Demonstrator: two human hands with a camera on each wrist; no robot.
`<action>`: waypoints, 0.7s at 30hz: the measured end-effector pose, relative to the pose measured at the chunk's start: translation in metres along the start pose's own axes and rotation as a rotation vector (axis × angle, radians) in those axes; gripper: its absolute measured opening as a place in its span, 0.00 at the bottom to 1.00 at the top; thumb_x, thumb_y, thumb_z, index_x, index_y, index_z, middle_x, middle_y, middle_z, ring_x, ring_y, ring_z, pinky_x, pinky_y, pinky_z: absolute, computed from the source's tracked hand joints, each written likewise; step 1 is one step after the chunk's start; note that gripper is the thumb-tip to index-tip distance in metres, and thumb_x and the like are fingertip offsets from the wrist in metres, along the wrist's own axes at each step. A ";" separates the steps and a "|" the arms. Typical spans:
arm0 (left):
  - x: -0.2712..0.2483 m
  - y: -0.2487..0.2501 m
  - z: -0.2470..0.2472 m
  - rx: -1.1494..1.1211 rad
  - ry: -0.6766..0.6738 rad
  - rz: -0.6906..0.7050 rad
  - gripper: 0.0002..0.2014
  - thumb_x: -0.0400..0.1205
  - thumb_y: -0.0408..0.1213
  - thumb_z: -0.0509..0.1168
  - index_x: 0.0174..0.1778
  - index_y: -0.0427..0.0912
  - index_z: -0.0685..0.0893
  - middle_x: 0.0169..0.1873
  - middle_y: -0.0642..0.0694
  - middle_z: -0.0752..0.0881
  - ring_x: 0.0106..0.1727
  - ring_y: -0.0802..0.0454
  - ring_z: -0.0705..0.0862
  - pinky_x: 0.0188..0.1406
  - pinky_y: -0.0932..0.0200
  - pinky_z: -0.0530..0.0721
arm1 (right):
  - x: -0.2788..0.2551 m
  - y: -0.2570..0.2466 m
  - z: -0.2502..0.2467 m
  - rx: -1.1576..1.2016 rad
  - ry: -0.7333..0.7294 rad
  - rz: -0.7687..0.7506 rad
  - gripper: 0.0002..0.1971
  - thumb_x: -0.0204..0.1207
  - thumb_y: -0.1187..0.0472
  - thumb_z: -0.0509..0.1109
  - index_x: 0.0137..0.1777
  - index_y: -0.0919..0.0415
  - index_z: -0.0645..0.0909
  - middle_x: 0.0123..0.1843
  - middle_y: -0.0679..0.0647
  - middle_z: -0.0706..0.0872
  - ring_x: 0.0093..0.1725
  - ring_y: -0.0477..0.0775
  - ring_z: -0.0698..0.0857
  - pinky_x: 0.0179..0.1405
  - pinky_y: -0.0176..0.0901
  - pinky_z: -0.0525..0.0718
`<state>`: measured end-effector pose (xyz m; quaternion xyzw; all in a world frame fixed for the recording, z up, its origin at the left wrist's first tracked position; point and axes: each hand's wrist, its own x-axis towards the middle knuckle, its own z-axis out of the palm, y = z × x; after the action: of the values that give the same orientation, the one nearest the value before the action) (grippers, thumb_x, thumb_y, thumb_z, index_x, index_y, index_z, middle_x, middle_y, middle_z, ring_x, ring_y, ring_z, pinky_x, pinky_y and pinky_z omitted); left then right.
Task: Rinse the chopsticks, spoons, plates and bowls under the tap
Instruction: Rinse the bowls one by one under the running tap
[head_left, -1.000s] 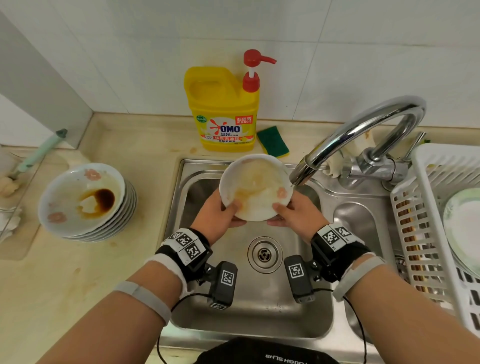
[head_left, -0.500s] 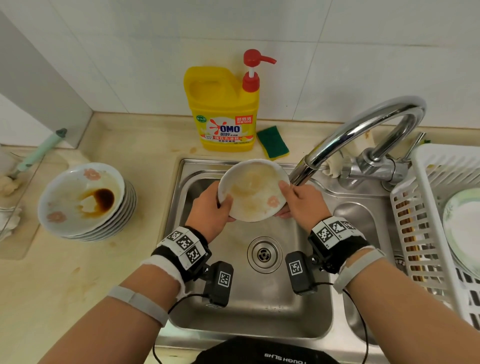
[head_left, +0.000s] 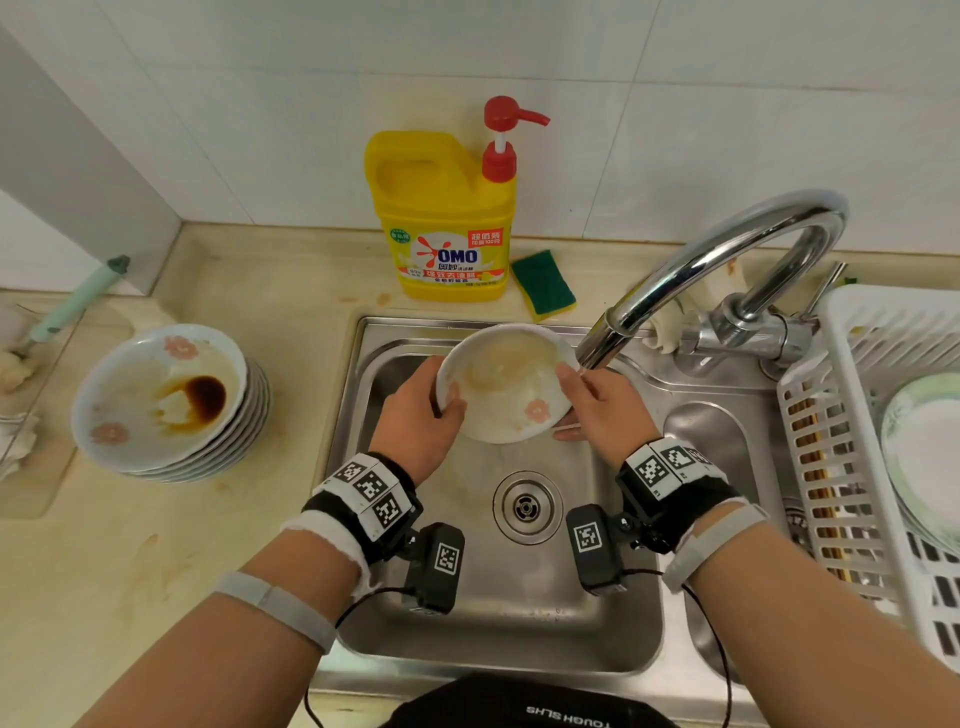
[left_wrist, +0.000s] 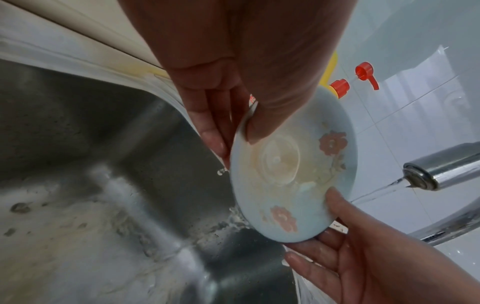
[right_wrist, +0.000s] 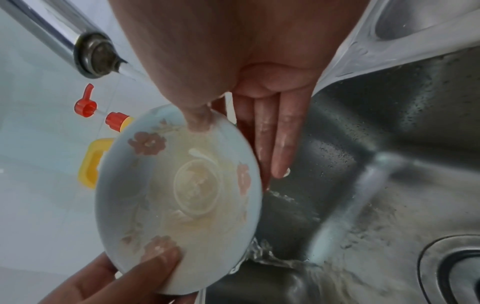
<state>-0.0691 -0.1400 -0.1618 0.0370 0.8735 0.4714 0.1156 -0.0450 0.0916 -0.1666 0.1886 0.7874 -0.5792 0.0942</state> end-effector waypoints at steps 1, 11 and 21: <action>-0.001 0.000 0.000 -0.031 -0.008 -0.012 0.17 0.85 0.36 0.68 0.70 0.50 0.79 0.55 0.54 0.86 0.55 0.58 0.84 0.46 0.69 0.81 | -0.001 0.000 0.000 -0.020 0.001 -0.022 0.16 0.88 0.48 0.64 0.50 0.61 0.84 0.51 0.63 0.89 0.41 0.57 0.93 0.40 0.52 0.94; -0.011 0.008 0.019 -0.690 -0.145 -0.370 0.15 0.87 0.30 0.67 0.69 0.35 0.81 0.62 0.37 0.87 0.61 0.40 0.89 0.49 0.49 0.92 | -0.012 -0.005 0.013 0.172 -0.179 0.062 0.10 0.89 0.67 0.62 0.66 0.56 0.75 0.56 0.61 0.89 0.47 0.58 0.94 0.46 0.51 0.94; -0.007 0.014 0.014 -0.503 -0.181 -0.266 0.13 0.88 0.28 0.62 0.69 0.39 0.79 0.60 0.42 0.86 0.59 0.43 0.88 0.46 0.49 0.93 | -0.001 -0.002 0.007 0.112 0.060 -0.010 0.08 0.87 0.59 0.66 0.59 0.50 0.86 0.51 0.57 0.91 0.52 0.56 0.92 0.43 0.54 0.94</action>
<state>-0.0593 -0.1222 -0.1561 -0.0658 0.7127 0.6484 0.2593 -0.0453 0.0841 -0.1664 0.2067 0.7572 -0.6169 0.0570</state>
